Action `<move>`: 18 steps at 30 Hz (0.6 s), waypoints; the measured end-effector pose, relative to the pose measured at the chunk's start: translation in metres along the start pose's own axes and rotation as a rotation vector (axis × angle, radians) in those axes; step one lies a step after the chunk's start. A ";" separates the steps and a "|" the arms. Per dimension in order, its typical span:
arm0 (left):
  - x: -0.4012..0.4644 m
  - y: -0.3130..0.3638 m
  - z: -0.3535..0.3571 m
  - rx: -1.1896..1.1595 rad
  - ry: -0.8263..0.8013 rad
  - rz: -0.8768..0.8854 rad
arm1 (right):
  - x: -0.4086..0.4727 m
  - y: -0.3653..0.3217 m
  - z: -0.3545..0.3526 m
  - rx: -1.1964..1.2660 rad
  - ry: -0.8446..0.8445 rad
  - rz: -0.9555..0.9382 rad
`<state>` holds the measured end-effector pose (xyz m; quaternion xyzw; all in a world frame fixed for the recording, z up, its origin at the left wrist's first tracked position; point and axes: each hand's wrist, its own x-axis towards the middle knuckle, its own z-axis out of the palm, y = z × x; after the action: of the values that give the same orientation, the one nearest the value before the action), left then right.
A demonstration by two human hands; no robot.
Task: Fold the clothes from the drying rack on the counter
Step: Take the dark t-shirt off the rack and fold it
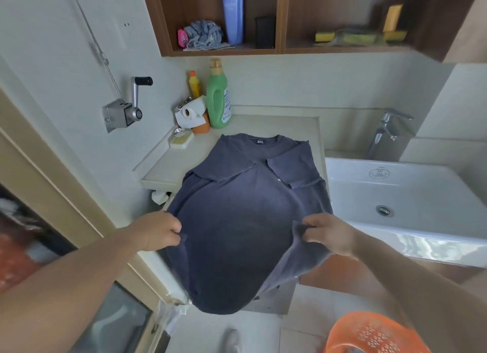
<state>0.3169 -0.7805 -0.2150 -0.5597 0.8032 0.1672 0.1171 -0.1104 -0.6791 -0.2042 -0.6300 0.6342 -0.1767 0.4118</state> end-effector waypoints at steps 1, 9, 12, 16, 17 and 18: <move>0.004 0.004 -0.010 -0.161 0.017 -0.027 | 0.005 -0.009 -0.004 0.128 -0.007 0.018; 0.060 0.021 -0.093 -1.074 0.152 -0.061 | 0.046 -0.041 -0.063 0.789 -0.150 0.126; 0.101 0.006 -0.123 -1.272 0.179 -0.035 | 0.080 -0.043 -0.093 0.875 -0.030 0.072; 0.154 -0.013 -0.156 -1.365 0.263 -0.002 | 0.121 -0.053 -0.130 0.934 0.146 0.030; 0.174 -0.020 -0.167 -1.375 0.286 0.014 | 0.138 -0.055 -0.143 0.927 0.204 0.043; 0.186 -0.025 -0.172 -1.376 0.317 0.022 | 0.149 -0.051 -0.151 0.915 0.259 0.061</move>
<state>0.2756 -1.0172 -0.1309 -0.5161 0.5284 0.5546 -0.3833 -0.1696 -0.8723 -0.1203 -0.3379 0.5556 -0.5029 0.5694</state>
